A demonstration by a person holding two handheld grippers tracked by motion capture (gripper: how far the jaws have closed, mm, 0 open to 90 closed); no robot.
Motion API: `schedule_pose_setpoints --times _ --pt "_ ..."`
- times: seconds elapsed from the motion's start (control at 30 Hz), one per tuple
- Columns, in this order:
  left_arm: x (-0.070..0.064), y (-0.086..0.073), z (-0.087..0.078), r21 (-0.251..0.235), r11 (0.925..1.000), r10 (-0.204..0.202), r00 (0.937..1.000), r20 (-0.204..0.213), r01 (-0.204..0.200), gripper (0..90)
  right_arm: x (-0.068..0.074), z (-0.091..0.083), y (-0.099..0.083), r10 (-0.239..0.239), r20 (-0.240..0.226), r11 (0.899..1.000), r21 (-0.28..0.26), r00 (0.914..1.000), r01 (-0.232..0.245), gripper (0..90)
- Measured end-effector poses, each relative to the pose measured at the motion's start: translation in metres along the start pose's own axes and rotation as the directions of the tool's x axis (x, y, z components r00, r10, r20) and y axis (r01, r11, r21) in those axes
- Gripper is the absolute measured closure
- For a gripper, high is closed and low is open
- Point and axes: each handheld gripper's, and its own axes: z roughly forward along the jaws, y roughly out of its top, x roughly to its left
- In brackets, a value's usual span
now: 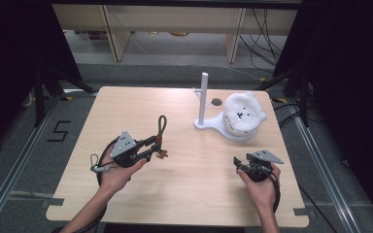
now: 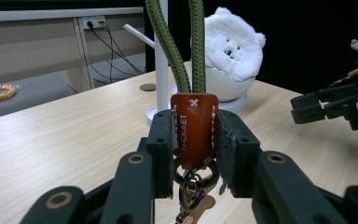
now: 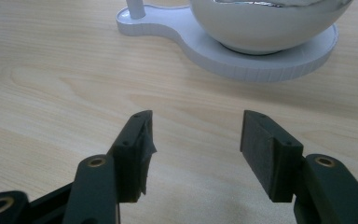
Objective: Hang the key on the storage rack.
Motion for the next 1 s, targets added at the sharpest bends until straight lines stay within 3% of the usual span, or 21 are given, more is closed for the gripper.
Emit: schedule_pose_setpoints --times 0.1,0.13,0.27,0.57,0.6,1.0 --pt "0.001 0.002 0.002 -0.001 1.0000 0.004 1.0000 0.002 -0.004 67.8 0.000 -0.002 0.001 0.004 -0.006 1.000 0.008 1.0000 -0.004 45.1" --pt "0.001 0.002 0.003 -0.002 1.0000 0.004 1.0000 0.002 -0.004 67.8 0.005 -0.004 0.000 0.059 -0.001 0.998 0.030 0.9983 -0.059 45.1" --pt "0.002 0.004 0.006 0.001 1.0000 0.007 1.0000 0.003 -0.007 67.8 0.003 -0.002 0.000 0.039 -0.005 0.999 0.010 0.9992 -0.039 45.0" --pt "0.004 0.009 0.014 -0.001 0.9999 0.011 0.9999 0.006 -0.011 67.8 0.003 -0.002 0.000 0.045 -0.001 0.999 0.006 0.9990 -0.045 45.0" --pt "0.004 0.010 0.014 0.002 0.9999 0.013 0.9999 0.008 -0.013 67.8 -0.001 -0.001 0.000 0.009 -0.011 1.000 -0.010 0.9999 -0.009 45.0" --pt "0.009 0.014 0.023 0.002 0.9999 0.013 0.9999 0.003 -0.013 67.7 -0.001 -0.001 0.000 0.023 -0.021 1.000 -0.008 0.9995 -0.023 45.0"
